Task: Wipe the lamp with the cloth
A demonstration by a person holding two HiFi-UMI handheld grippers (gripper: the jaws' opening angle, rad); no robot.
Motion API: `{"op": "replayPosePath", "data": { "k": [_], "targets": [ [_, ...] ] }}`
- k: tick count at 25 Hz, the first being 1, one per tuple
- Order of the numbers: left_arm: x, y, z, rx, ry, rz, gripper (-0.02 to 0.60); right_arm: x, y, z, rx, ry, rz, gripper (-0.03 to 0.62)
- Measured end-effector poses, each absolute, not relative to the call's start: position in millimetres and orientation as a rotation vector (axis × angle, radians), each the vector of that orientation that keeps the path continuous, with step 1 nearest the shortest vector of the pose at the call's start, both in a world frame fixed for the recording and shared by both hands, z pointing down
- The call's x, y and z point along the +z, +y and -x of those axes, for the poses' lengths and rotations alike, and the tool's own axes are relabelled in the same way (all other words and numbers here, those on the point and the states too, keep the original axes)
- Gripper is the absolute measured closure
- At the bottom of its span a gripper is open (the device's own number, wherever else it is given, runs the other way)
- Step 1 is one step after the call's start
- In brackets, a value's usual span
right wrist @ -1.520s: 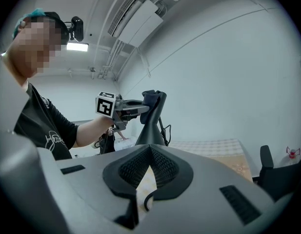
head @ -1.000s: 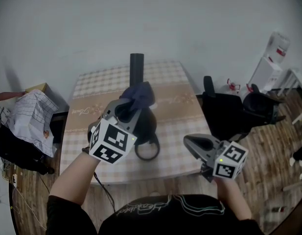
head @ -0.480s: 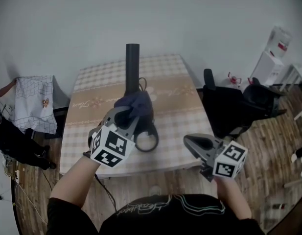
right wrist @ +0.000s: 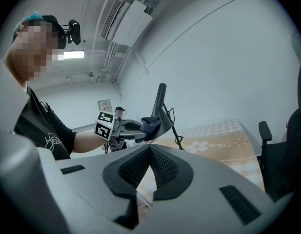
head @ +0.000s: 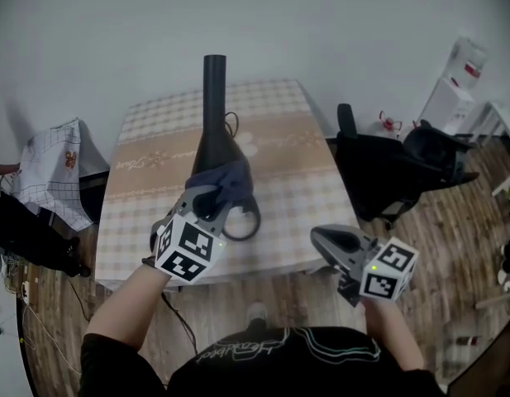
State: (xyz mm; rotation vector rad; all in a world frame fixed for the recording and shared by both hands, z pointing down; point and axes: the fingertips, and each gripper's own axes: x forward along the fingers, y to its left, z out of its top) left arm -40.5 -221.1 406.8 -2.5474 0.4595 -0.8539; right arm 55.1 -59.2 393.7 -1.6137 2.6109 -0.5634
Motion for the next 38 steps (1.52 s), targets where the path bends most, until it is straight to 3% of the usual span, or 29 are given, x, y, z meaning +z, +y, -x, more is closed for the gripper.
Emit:
{"op": "replayPosePath", "data": {
  "k": [19,29,38],
  "targets": [
    [440,-138,75,-0.916,0.409,2.728,0.515,400,-10,-27,-0.566,2.659,1.537,0.583],
    [403,-80,113,-0.739,0.454,3.049,0.515,390,13,-5,-0.508,2.694,1.426,0.583],
    [355,-99,143,-0.500,0.559,3.104,0.515,388,12,2,-0.502,2.727,1.444,0.583]
  ]
}}
